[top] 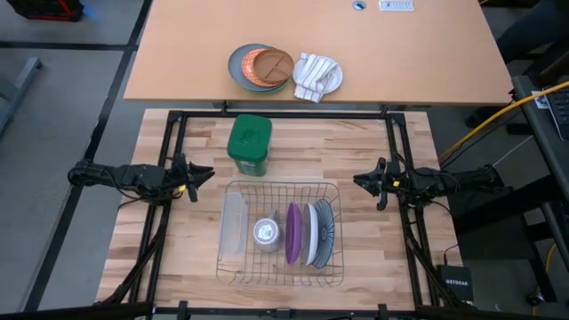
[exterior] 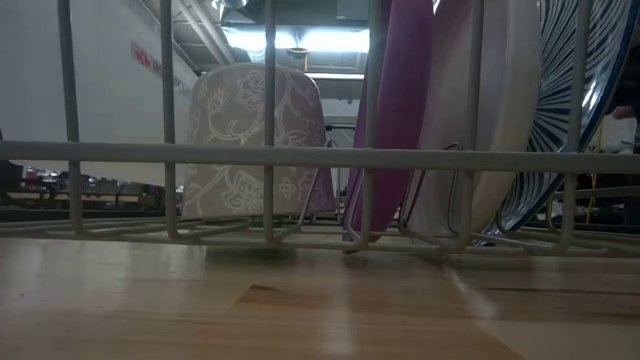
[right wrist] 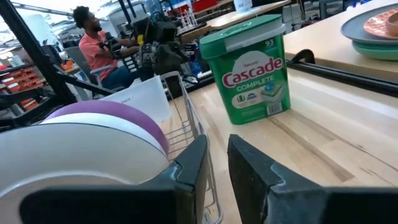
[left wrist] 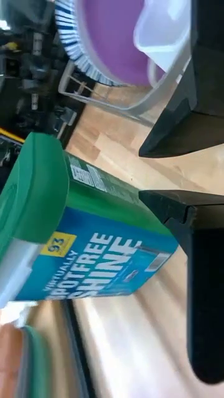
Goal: Sort dishes
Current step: Return to Home Position
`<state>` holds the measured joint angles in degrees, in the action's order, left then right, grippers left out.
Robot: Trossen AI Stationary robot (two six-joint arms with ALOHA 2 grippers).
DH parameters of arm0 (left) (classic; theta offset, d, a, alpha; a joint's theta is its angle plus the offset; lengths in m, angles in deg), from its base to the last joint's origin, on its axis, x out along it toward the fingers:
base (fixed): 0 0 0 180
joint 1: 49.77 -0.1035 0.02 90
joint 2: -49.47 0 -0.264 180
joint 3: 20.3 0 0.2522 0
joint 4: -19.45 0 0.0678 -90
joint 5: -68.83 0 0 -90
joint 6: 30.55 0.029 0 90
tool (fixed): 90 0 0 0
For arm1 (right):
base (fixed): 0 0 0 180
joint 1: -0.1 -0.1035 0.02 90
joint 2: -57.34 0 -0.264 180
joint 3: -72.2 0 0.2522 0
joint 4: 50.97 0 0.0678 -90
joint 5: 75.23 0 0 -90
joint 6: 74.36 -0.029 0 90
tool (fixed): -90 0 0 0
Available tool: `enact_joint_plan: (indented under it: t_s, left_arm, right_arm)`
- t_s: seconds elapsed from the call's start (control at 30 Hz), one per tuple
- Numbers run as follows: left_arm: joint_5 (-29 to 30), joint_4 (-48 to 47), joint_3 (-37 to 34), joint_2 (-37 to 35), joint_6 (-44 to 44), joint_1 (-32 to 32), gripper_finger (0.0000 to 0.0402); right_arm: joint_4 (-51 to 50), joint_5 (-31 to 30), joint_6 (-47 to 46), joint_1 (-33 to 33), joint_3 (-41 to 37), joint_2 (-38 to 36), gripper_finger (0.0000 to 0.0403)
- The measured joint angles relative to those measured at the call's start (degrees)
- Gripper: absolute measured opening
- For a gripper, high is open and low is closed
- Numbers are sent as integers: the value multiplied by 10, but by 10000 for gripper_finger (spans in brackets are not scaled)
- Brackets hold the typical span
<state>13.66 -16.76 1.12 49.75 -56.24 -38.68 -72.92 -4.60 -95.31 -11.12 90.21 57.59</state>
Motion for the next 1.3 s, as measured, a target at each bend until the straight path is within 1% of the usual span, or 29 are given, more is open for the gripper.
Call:
enact_joint_plan:
  t_s: [0.13,0.2,0.27,0.37,0.5,0.67,1.3]
  left_arm:
    - [4,6,-4,0,-108,0,84]
    - [4,4,-5,1,-132,0,84]
    - [4,4,-5,1,-115,0,84]
    - [4,4,-5,0,-60,0,84]
    - [4,4,-5,0,-10,0,84]
    - [4,4,-5,0,21,0,84]
    - [4,4,-5,0,21,0,84]
  right_arm:
    - [-2,19,2,0,0,0,69]
    - [-2,21,2,0,0,0,69]
    - [-3,21,2,0,0,0,69]
    - [-3,21,2,0,-1,0,69]
    - [-3,21,2,0,-1,0,69]
    - [-4,21,2,0,-1,0,69]
    - [-4,21,2,0,-2,0,69]
